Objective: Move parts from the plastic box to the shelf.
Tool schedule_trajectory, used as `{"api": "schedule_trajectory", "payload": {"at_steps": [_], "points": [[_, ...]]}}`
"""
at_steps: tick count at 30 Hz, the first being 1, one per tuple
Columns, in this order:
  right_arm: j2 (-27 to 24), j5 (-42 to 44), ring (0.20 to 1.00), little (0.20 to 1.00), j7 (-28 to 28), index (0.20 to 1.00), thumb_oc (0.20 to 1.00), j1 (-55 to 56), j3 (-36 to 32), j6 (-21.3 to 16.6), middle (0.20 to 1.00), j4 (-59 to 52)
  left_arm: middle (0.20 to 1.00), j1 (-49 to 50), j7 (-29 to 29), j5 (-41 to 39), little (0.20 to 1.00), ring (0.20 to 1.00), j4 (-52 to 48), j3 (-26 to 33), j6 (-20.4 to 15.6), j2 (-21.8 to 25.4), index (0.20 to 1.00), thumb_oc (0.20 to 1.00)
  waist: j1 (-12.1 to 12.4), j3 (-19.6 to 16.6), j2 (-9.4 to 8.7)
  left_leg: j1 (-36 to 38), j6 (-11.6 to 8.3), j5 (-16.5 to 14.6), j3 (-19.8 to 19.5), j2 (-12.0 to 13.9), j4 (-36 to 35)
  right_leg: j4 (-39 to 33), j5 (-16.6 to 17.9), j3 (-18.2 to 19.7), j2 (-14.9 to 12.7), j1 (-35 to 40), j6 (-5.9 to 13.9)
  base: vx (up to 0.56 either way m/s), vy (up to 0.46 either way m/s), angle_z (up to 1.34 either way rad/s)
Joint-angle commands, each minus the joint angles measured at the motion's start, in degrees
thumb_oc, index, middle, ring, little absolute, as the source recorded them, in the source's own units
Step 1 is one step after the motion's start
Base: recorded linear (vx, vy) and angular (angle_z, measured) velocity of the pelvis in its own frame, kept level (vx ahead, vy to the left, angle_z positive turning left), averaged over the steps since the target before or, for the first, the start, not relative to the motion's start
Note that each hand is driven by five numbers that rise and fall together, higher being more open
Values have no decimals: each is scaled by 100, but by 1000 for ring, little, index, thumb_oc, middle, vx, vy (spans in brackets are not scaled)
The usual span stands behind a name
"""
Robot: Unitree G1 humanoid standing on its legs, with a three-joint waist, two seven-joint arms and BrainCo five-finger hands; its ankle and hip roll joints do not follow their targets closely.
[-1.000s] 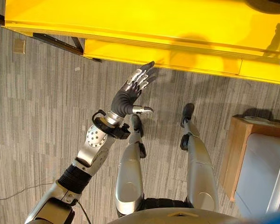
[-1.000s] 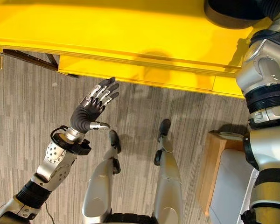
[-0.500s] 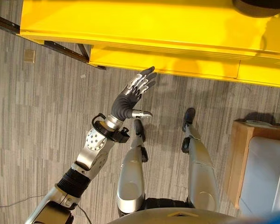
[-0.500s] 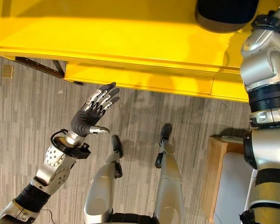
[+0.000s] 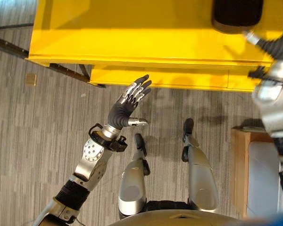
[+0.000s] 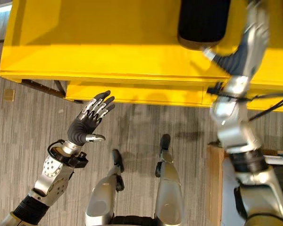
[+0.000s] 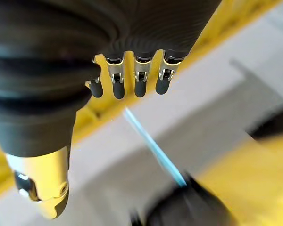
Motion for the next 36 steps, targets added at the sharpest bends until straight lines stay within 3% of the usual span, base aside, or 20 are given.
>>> {"api": "schedule_trajectory", "payload": {"at_steps": [1,3,5,11,17,19,21,26,30,36], "points": [[-177,-419,1000,1000,312,1000,1000,-339,184,-654,1000,-306,1000,-275,509,169,1000,1000,-317,169,27,-322,1000,1000,-227,-367,-146,-100,57,-109,-268,342,185,580,-1044,164,148,379,201,25,131,-19],[-146,-234,1000,1000,547,1000,1000,16,358,-864,1000,-634,1000,-591,717,155,1000,1000,-65,251,162,-461,1000,1000,-406,-441,-221,-1,60,-134,-180,345,172,571,-1044,250,175,405,218,37,124,-16],[-197,-36,1000,1000,805,1000,1000,553,598,-1359,1000,-986,1000,-937,1093,391,1000,1000,427,246,69,-673,1000,1000,-644,-569,-330,153,65,-147,-40,352,151,501,-993,379,235,491,244,28,127,-27],[-149,163,1000,1000,1146,1000,1000,1220,905,-1779,1000,-1102,1000,-971,1519,834,1000,1000,767,96,-67,-909,1000,1000,-827,-881,-458,503,85,-117,129,329,-10,89,-867,473,238,978,315,21,78,-29],[-87,715,1000,1000,1494,1000,1000,1470,1233,-1622,1000,-601,1000,-715,1690,953,1000,1000,715,1,-213,-857,1000,1000,-725,-1082,-513,712,141,-130,159,254,-68,-223,-762,397,187,1399,339,-6,62,2],[86,1323,1000,1000,1512,1000,1000,1725,1268,-1518,1000,-323,1000,-321,1580,967,1000,1000,625,28,-527,-763,1000,1000,-610,-1104,-544,717,141,-163,153,224,-13,-279,-745,336,170,1492,320,-84,82,4],[222,1864,1000,1000,1519,1000,1000,2136,1082,-1504,1000,-229,1000,307,1424,898,1000,1000,254,136,-757,-577,1000,1000,-472,-1079,-561,714,173,-210,68,163,57,-332,-728,221,121,1637,335,-91,121,5],[594,1971,1000,1000,1310,1000,1000,3043,560,-1640,1000,-307,1000,1264,1499,918,1000,1000,-225,595,-978,-418,1000,1000,-321,-1152,-599,860,304,-350,-34,-42,107,-513,-635,75,-14,1940,430,-43,180,23],[814,2114,1000,1000,1166,1000,1000,3452,215,-1476,1000,-348,1000,1761,1864,1060,1000,1000,-365,969,-1254,-460,1000,1000,-201,-1297,-684,981,474,-527,-84,-294,141,-722,-439,64,-164,2130,603,-52,240,15],[1288,2530,1000,1000,749,1000,1000,3969,55,-1157,1000,-9,1000,1927,1414,1544,1000,1000,-560,1105,-1485,-359,1000,1000,-117,-1446,-928,1177,672,-663,11,-542,51,-1136,237,-71,-474,2245,1115,-13,185,15]]}}
